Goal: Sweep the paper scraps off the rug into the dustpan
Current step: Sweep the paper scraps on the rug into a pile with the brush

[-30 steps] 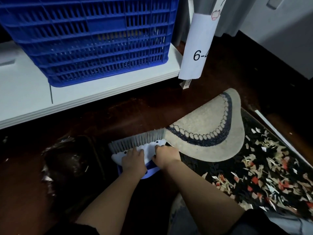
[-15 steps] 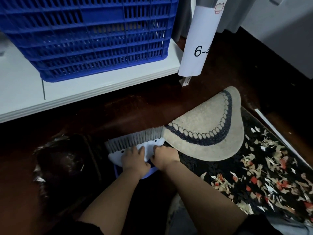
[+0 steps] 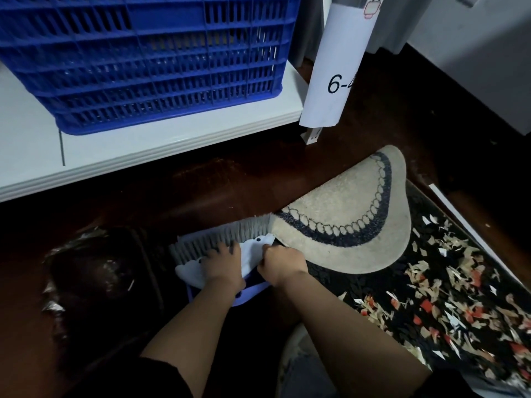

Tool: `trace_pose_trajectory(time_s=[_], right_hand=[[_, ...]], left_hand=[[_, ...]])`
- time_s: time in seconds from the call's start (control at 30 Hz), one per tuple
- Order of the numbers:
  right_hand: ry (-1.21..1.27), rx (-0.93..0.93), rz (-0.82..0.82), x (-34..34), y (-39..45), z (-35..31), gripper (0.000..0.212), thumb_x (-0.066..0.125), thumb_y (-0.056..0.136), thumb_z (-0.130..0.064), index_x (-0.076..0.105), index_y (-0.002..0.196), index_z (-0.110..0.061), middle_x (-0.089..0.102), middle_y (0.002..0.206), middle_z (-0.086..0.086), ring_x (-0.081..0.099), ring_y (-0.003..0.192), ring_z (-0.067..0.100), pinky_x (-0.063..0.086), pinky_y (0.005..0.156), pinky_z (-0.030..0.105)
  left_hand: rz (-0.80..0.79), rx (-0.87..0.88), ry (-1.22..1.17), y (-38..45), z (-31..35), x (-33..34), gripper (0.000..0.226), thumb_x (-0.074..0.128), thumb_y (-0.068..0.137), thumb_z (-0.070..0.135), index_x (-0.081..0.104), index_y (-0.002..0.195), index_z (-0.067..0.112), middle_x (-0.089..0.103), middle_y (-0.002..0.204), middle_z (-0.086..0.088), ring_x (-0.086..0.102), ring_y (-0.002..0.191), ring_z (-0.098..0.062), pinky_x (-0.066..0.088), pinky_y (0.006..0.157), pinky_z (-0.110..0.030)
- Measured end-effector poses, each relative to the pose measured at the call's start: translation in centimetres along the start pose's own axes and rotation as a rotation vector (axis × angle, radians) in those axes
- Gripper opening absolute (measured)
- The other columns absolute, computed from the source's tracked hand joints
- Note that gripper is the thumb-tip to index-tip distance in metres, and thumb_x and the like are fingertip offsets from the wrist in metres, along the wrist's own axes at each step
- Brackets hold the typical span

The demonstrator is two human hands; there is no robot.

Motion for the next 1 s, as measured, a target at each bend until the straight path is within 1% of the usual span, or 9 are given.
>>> trace_pose_trajectory(time_s=[0.27, 0.5, 0.57, 0.63, 0.7, 0.73, 0.77, 0.87, 1.0], right_hand=[[0.041, 0.031, 0.001, -1.6, -0.3, 0.9, 0.031, 0.037, 0.097, -0.02, 0.054, 0.122, -0.013, 0.061, 0.12, 0.009, 0.06, 0.107, 0.029, 0.039, 0.074, 0.031], [0.431, 0.014, -0.076, -4.1, -1.4, 0.7, 0.038, 0.043, 0.096, -0.024, 0.047, 0.129, -0.007, 0.054, 0.13, 0.018, 0.054, 0.116, 0.032, 0.042, 0.091, 0.035], [0.592, -0.005, -0.037, -5.9, -2.2, 0.9, 0.038, 0.05, 0.091, -0.025, 0.046, 0.125, -0.009, 0.057, 0.124, 0.017, 0.056, 0.11, 0.03, 0.042, 0.088, 0.034], [0.765, 0.004, 0.015, -7.8, -3.2, 1.7, 0.035, 0.055, 0.087, -0.024, 0.047, 0.119, -0.011, 0.06, 0.107, 0.008, 0.057, 0.094, 0.021, 0.044, 0.081, 0.031], [0.894, -0.004, 0.03, -9.7, -4.3, 2.4, 0.037, 0.055, 0.088, -0.022, 0.046, 0.122, -0.01, 0.056, 0.092, -0.001, 0.052, 0.075, 0.009, 0.044, 0.062, 0.016], [0.913, -0.011, 0.034, -10.7, -5.0, 2.6, 0.038, 0.054, 0.089, -0.021, 0.045, 0.125, -0.01, 0.056, 0.091, -0.002, 0.051, 0.072, 0.007, 0.04, 0.055, 0.011], [0.917, -0.015, 0.052, -11.6, -5.6, 2.9, 0.04, 0.054, 0.089, -0.022, 0.045, 0.126, -0.01, 0.058, 0.098, 0.0, 0.054, 0.076, 0.009, 0.042, 0.057, 0.01], [0.801, 0.011, 0.203, -14.7, -7.4, 4.5, 0.048, 0.06, 0.084, -0.025, 0.047, 0.127, -0.008, 0.06, 0.121, 0.012, 0.059, 0.106, 0.027, 0.05, 0.085, 0.034], [0.656, 0.116, 0.379, -18.3, -10.6, 7.7, 0.035, 0.058, 0.084, -0.024, 0.052, 0.118, -0.013, 0.064, 0.111, 0.012, 0.06, 0.101, 0.032, 0.045, 0.076, 0.035]], left_hand=[[0.051, 0.012, -0.244, -0.7, -0.7, -4.1, 0.079, 0.062, 0.077, 0.05, 0.025, 0.143, 0.024, 0.035, 0.141, -0.015, 0.046, 0.122, -0.034, 0.045, 0.093, -0.038], [0.031, -0.088, -0.791, -1.7, -0.5, -9.5, 0.081, 0.064, 0.079, 0.053, 0.027, 0.147, 0.029, 0.041, 0.138, -0.02, 0.05, 0.121, -0.037, 0.043, 0.101, -0.037], [0.025, -0.1, -0.945, -2.2, 0.1, -11.2, 0.08, 0.066, 0.079, 0.047, 0.029, 0.147, 0.026, 0.043, 0.138, -0.02, 0.049, 0.124, -0.035, 0.041, 0.104, -0.034], [-0.001, -0.083, -1.077, -2.7, 1.1, -12.5, 0.085, 0.069, 0.073, 0.05, 0.031, 0.145, 0.025, 0.046, 0.137, -0.017, 0.05, 0.123, -0.033, 0.042, 0.104, -0.034], [-0.026, -0.061, -1.205, -3.3, 2.3, -13.7, 0.098, 0.07, 0.057, 0.059, 0.032, 0.14, 0.025, 0.051, 0.133, -0.014, 0.056, 0.116, -0.033, 0.047, 0.101, -0.041], [-0.027, -0.05, -1.272, -3.6, 2.9, -14.4, 0.099, 0.069, 0.053, 0.06, 0.032, 0.138, 0.025, 0.054, 0.13, -0.013, 0.058, 0.113, -0.032, 0.049, 0.098, -0.043], [-0.03, -0.041, -1.317, -4.1, 3.6, -15.3, 0.094, 0.069, 0.058, 0.059, 0.032, 0.137, 0.025, 0.057, 0.128, -0.012, 0.059, 0.112, -0.032, 0.049, 0.097, -0.043], [-0.027, 0.0, -1.44, -6.4, 5.9, -18.2, 0.074, 0.066, 0.081, 0.048, 0.031, 0.139, 0.02, 0.058, 0.129, -0.015, 0.058, 0.116, -0.033, 0.046, 0.097, -0.041], [-0.082, 0.066, -1.581, -8.7, 9.6, -20.9, 0.067, 0.063, 0.086, 0.045, 0.034, 0.137, 0.013, 0.055, 0.131, -0.023, 0.056, 0.121, -0.036, 0.045, 0.082, -0.036]])
Point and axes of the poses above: each hand's wrist, its own y-axis towards the middle knuckle, its own x-axis out of the palm, z = x × y, the point moved 10 cm from there along y, towards the middle knuckle
